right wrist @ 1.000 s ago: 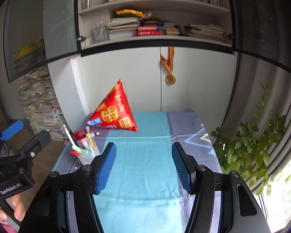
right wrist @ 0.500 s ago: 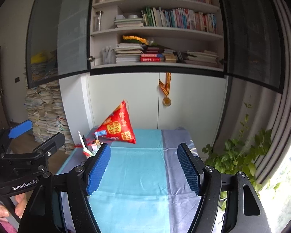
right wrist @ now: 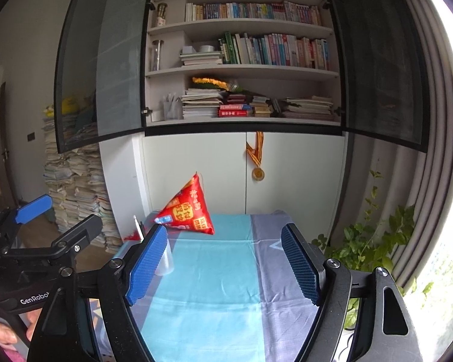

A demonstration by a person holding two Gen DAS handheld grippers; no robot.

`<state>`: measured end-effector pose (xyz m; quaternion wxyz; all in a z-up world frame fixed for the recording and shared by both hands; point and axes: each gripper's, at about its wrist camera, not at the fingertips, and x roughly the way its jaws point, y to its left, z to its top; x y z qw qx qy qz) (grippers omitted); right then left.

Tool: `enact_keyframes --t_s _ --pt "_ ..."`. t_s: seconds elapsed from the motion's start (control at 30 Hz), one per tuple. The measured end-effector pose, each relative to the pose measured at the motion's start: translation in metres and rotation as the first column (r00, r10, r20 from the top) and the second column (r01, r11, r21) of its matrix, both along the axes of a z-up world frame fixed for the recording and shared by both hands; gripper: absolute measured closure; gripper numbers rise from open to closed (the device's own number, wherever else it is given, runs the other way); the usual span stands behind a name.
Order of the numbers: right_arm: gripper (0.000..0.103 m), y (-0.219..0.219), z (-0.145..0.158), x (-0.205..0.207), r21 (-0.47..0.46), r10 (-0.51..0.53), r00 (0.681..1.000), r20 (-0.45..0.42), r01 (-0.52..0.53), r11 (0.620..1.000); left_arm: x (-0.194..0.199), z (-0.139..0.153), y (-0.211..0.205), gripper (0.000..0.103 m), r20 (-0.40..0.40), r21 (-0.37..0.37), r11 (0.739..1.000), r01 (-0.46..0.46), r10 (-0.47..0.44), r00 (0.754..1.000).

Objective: Organize stationery

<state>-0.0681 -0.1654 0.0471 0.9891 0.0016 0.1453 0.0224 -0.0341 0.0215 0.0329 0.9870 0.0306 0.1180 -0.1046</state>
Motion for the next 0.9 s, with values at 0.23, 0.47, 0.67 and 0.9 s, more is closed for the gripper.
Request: enact_keyframes --t_s 0.23,0.47,0.67,0.9 --pt "0.024 -0.0015 -0.0046 -0.0011 0.011 0.006 1.0 -0.01 -0.006 1.0 -0.0028 -0.003 -0.0027 0.001 -0.001 0.009 1.0 0.006 -0.006 1.0" --pt "0.024 -0.0037 -0.0074 -0.0017 0.018 0.0 1.0 -0.014 0.0 1.0 -0.0049 -0.0041 -0.0059 0.001 -0.001 0.014 1.0 0.01 -0.01 1.0" --pt "0.024 -0.0042 -0.0078 -0.0017 0.018 0.002 1.0 -0.016 -0.002 1.0 -0.0056 -0.0035 -0.0058 0.001 0.004 0.013 1.0 0.01 -0.01 1.0" --pt "0.024 -0.0047 -0.0093 -0.0027 0.019 0.005 1.0 -0.014 -0.004 1.0 -0.0075 -0.004 -0.0053 0.001 0.007 0.015 1.0 0.01 -0.011 1.0"
